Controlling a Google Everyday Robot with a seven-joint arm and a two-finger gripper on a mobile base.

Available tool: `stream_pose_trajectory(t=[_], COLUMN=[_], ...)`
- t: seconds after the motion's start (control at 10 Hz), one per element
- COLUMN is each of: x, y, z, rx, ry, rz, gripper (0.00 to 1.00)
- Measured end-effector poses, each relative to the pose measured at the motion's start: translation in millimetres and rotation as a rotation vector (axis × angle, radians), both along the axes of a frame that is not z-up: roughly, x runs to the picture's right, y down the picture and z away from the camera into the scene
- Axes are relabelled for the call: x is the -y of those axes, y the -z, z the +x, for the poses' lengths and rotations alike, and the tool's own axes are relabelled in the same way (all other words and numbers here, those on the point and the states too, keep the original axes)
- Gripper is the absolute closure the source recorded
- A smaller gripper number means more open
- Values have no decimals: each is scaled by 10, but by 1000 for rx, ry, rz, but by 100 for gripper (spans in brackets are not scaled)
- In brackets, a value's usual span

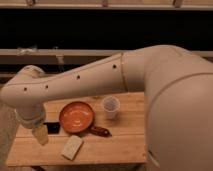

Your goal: Move the arm in a circular motion

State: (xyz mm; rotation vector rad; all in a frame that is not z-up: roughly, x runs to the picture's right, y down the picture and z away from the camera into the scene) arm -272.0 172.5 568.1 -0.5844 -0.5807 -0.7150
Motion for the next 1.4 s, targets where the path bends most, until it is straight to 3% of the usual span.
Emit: stream_pose_trajectory(t=[0.4, 0.8, 1.0, 1.2, 1.4], x=[-103, -10, 53, 125, 123], y=[37, -283, -460, -598, -599], z=[903, 1985, 2384, 2628, 2617], rx=[-157, -413, -516, -571, -570], ry=[-148, -319, -372, -410, -408], rz=[-40, -87, -99, -114, -114], gripper=[20, 20, 20, 20, 20])
